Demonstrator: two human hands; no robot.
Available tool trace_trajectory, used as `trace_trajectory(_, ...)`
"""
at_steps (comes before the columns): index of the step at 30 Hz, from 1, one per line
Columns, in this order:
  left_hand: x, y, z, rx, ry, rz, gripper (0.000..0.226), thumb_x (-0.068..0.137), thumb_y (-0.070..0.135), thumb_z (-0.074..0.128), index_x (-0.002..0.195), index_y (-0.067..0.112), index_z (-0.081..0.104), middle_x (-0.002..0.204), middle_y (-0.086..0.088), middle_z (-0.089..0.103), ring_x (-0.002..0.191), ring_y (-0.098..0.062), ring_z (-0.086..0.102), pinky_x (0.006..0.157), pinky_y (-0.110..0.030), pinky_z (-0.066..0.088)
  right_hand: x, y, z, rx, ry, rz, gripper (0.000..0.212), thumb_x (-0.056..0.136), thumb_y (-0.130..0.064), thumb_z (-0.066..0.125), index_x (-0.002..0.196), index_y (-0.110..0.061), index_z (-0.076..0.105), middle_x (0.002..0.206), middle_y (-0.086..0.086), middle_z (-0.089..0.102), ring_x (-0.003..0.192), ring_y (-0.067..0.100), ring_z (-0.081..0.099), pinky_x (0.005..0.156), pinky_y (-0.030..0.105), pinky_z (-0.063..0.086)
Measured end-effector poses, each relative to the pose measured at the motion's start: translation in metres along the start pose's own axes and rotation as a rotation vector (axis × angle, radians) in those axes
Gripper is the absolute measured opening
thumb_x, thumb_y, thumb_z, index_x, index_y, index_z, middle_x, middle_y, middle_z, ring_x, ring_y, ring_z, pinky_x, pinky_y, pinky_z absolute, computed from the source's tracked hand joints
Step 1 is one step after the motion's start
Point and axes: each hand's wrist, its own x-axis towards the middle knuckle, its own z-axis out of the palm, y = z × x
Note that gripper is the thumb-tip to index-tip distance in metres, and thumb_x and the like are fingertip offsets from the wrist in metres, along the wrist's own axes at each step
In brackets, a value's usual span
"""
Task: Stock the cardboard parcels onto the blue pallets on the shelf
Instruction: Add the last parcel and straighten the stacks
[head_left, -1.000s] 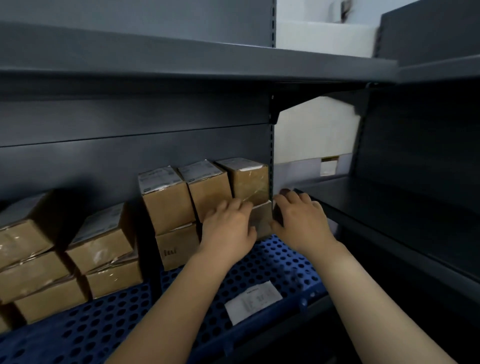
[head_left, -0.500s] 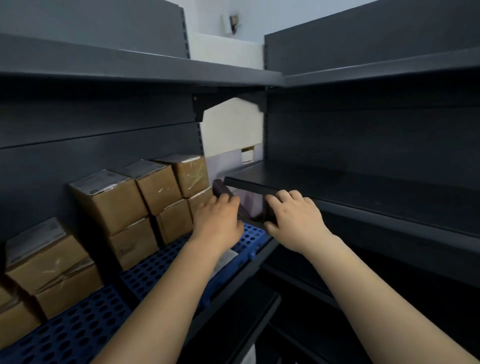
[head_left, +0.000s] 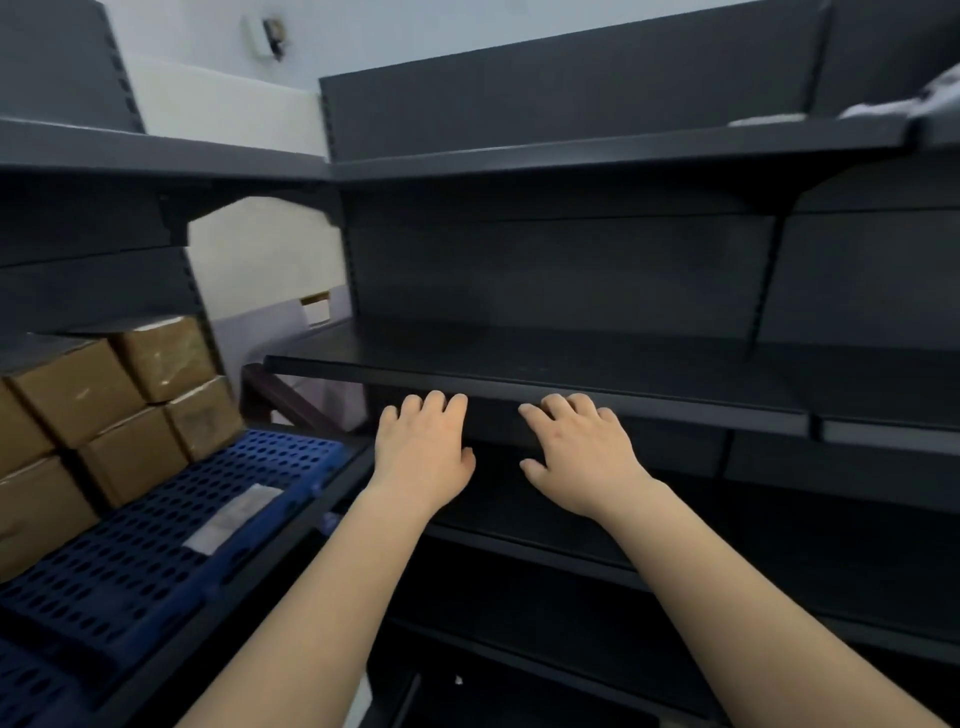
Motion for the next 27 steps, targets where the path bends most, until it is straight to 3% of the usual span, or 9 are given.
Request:
trace_trajectory(19, -0.063, 0.365, -0.006, -0.218, -0.100, 0.509, 0.058, 0.090, 0.037, 0.050, 0.141, 0.021, 0.028, 0.138, -0.002, 0.042, 0.127, -0.025, 0.040, 0.102, -0.039, 0.034, -0.290, 0.254, -0.044, -0.134, -0.141, 0.569, 0.065, 0.095, -0.048, 0.040, 0.149, -0.023, 0.015, 0.155, 0.006, 0.021, 0.141, 0.029, 0.020, 0.108, 0.042, 0.029)
trace_trajectory(27, -0.070, 0.486, 0.002, -0.283, -0.134, 0.693, 0.061, 0.091, 0.038, 0.049, 0.144, 0.022, 0.024, 0.141, -0.002, 0.040, 0.128, -0.023, 0.040, 0.103, -0.038, 0.033, -0.363, 0.337, -0.050, -0.136, -0.179, 0.755, 0.066, 0.094, -0.047, 0.043, 0.150, -0.025, 0.015, 0.155, 0.006, 0.021, 0.142, 0.030, 0.020, 0.110, 0.044, 0.029)
